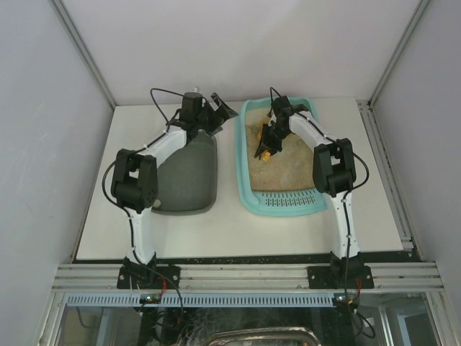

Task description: Clean the litter box

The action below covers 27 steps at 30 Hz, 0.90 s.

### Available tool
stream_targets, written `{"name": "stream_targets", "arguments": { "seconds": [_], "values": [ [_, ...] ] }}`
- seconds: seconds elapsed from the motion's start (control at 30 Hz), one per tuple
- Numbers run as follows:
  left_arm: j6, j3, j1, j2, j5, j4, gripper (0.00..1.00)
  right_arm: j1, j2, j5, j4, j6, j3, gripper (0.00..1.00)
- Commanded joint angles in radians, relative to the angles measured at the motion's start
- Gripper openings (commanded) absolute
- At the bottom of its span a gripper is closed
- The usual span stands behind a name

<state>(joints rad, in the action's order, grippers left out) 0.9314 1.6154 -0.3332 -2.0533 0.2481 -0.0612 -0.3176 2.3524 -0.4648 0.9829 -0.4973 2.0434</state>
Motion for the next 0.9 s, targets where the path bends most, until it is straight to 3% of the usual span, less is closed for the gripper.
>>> {"name": "stream_targets", "arguments": {
  "seconds": [0.0, 0.17, 0.37, 0.63, 0.87],
  "values": [
    [-0.016, -0.015, 0.003, 0.071, 0.025, 0.048, 1.0, -0.009, 0.023, -0.111, 0.008, 0.031, 0.02, 0.0],
    [-0.034, -0.021, 0.005, 0.076, 0.026, 0.048, 1.0, -0.001, 0.034, -0.198, -0.119, -0.009, -0.021, 0.0],
    [-0.049, -0.031, 0.008, 0.074, 0.033, 0.049, 1.0, 0.03, -0.034, -0.38, -0.473, -0.133, -0.233, 0.0],
    [-0.055, -0.068, 0.009, 0.102, 0.04, 0.049, 1.0, 0.054, -0.239, -0.271, -0.463, -0.11, -0.403, 0.0],
    [-0.111, -0.158, 0.011, 0.215, 0.028, 0.032, 1.0, 0.054, -0.47, -0.242, -0.475, -0.108, -0.599, 0.0]
  ]
}}
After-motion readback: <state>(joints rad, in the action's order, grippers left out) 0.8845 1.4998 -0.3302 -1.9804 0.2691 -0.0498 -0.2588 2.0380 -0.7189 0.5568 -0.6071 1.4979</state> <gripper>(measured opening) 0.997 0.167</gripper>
